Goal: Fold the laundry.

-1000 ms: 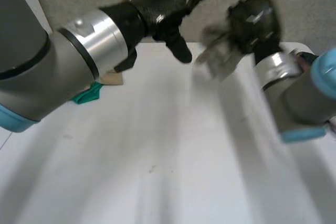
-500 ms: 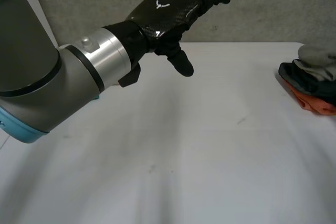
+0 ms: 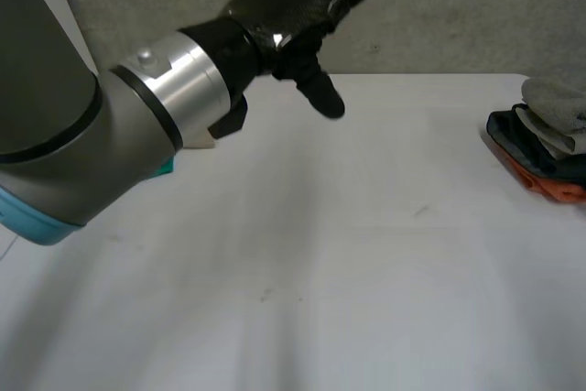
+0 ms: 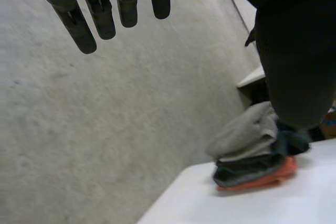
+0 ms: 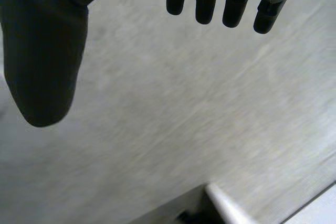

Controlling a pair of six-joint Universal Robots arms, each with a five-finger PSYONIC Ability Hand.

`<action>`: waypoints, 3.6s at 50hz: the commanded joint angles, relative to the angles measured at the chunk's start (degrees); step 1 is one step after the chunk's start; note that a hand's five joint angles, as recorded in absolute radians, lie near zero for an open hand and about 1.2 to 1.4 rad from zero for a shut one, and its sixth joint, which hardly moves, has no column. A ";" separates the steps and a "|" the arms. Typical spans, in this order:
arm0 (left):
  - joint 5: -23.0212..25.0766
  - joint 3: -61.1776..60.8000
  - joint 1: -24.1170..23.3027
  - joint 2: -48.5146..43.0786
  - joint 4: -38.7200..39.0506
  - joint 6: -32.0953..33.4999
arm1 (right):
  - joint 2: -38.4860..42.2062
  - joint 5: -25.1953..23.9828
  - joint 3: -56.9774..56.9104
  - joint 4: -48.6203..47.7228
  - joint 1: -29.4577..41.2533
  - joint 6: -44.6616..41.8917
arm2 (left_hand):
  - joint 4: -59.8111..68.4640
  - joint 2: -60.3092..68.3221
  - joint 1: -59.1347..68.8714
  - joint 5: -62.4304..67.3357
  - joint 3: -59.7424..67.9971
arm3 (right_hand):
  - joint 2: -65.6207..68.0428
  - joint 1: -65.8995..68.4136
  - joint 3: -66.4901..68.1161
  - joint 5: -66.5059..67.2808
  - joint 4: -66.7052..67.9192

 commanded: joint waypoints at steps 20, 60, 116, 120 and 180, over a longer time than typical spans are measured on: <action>-24.65 12.83 29.67 -26.50 7.66 35.45 | -3.89 -14.20 34.80 -25.18 40.85 -0.13 | -0.92 -0.84 1.25 -2.02 -1.37 | -2.13 -3.00 -1.96 -2.86 -2.00; -19.20 -1.82 16.24 -3.59 15.86 0.93 | -7.31 -10.68 42.72 -21.30 39.36 -4.35 | 68.36 68.44 70.53 67.26 67.91 | -2.13 -3.00 -1.96 -2.86 -2.00; -7.86 9.06 14.30 -37.68 8.20 32.30 | -7.22 -4.79 41.31 -12.43 37.95 0.92 | 68.36 68.44 70.53 67.26 67.91 | -2.13 -3.00 -1.96 -2.86 -2.00; -10.57 7.75 11.06 -31.82 8.64 27.58 | -7.75 -4.61 41.40 -12.43 38.04 0.92 | 68.36 68.44 70.53 67.26 67.91 | -2.13 -3.00 -1.96 -2.86 -2.00; -11.04 1.05 5.86 -25.01 0.82 16.12 | 0.50 -6.20 31.38 7.01 36.36 39.24 | 1.60 1.68 3.77 0.50 1.15 | -2.13 -3.00 -1.96 -2.86 -2.00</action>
